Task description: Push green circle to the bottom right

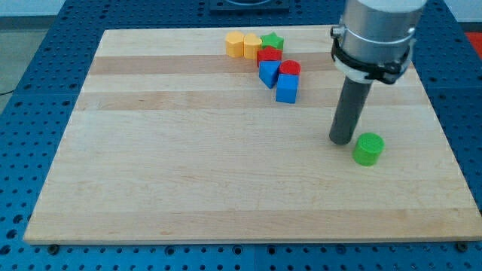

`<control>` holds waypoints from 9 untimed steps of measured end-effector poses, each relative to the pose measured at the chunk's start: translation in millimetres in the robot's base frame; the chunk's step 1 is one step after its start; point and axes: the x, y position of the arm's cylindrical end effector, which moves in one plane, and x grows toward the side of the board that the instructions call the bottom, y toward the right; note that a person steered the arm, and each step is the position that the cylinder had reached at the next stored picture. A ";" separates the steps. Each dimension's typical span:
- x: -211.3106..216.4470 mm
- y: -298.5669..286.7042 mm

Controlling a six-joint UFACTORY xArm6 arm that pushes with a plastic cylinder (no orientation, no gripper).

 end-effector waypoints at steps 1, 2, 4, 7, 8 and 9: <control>21.0 16.1; 26.4 40.0; 3.3 47.1; 39.9 63.4; 51.9 63.4; 52.3 63.4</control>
